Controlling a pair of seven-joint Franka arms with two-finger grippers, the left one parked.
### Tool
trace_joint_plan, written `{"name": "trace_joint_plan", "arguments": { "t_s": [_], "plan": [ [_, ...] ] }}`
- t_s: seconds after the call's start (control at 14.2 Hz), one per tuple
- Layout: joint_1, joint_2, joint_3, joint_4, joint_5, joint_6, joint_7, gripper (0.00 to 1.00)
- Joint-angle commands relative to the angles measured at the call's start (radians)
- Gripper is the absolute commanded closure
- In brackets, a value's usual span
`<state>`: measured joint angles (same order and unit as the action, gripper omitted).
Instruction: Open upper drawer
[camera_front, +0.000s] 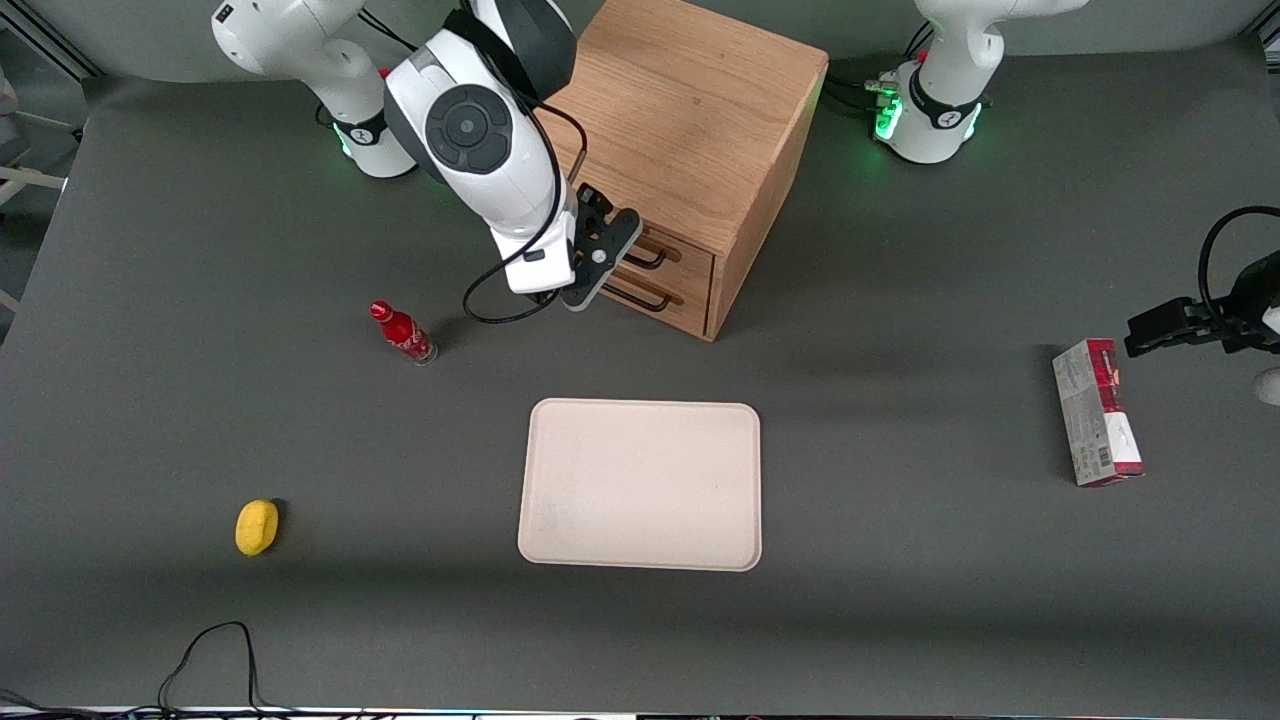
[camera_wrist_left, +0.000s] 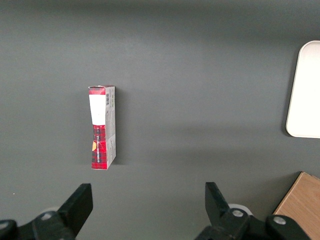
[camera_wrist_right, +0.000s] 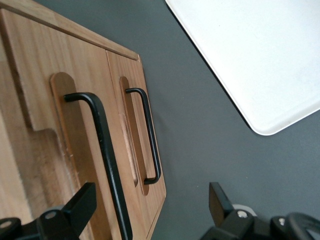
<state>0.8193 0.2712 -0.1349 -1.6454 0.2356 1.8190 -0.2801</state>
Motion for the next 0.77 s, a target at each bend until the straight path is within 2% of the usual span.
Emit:
{"name": "trace_joint_plan", "arguments": {
  "t_s": [0.0, 0.7],
  "plan": [
    [0.041, -0.009, -0.009, -0.039, 0.025, 0.052, -0.024, 0.0],
    [0.04, -0.007, -0.017, -0.123, 0.013, 0.149, -0.027, 0.0]
  ]
}}
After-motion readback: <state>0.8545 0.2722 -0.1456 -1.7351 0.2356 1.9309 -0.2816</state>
